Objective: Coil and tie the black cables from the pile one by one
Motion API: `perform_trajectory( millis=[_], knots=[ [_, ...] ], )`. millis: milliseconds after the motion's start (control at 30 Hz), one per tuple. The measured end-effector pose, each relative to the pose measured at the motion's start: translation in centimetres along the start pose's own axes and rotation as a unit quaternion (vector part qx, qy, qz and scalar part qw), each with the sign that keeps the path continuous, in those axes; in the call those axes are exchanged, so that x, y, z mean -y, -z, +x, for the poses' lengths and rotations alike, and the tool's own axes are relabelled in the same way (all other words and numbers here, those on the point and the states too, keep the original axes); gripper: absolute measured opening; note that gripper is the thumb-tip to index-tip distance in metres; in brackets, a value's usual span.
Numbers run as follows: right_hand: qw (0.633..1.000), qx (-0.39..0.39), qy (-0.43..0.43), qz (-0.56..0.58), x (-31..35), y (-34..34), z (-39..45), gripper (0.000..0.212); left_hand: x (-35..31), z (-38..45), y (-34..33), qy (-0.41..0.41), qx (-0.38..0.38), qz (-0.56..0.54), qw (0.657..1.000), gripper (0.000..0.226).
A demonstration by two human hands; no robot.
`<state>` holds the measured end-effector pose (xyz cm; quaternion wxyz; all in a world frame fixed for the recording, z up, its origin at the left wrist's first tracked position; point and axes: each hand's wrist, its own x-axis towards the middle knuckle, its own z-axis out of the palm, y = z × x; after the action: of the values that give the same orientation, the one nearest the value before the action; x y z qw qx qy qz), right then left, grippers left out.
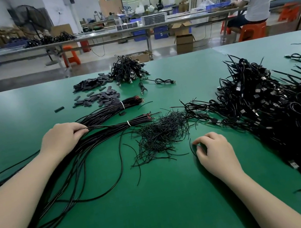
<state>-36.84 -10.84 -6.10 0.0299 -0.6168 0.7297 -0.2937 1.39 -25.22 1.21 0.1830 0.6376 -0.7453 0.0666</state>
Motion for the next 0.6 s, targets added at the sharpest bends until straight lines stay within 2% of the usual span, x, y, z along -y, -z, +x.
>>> perform_trajectory(
  millis=[67,133,200,300,400,467,500,567,600],
  knots=[
    [1.0,-0.002,0.001,0.002,0.0,0.0,0.0,0.019,-0.2,0.1,0.1,-0.002,-0.012,-0.029,1.0,0.023],
    [1.0,-0.004,0.002,0.004,0.0,0.0,0.0,0.019,-0.5,0.2,0.0,-0.003,-0.088,-0.063,0.994,0.023],
    [1.0,-0.003,0.002,0.005,0.0,-0.1,0.0,0.019,-1.0,0.4,-0.1,0.031,-0.162,-0.136,0.977,0.024],
    [1.0,0.001,0.001,0.004,0.0,0.0,0.1,0.02,-1.8,0.8,-0.2,0.091,-0.148,-0.206,0.963,0.021],
    [1.0,0.001,0.001,0.005,0.0,0.1,0.2,0.02,-2.0,1.0,-0.2,0.098,-0.163,-0.207,0.96,0.02],
    [1.0,0.002,0.001,0.008,0.1,0.1,0.2,0.019,-2.4,1.3,-0.1,0.117,-0.197,-0.255,0.939,0.02],
    [1.0,0.001,0.001,0.01,0.0,0.0,0.2,0.019,-2.7,1.6,0.1,0.125,-0.197,-0.282,0.93,0.02],
    [1.0,0.002,-0.002,0.011,-0.1,0.0,0.2,0.019,-3.5,1.9,0.0,0.114,-0.152,-0.31,0.932,0.02],
    [1.0,0.006,-0.002,0.013,-0.2,-0.1,0.2,0.019,-3.8,1.8,0.0,0.123,-0.169,-0.325,0.922,0.021]
  ],
)
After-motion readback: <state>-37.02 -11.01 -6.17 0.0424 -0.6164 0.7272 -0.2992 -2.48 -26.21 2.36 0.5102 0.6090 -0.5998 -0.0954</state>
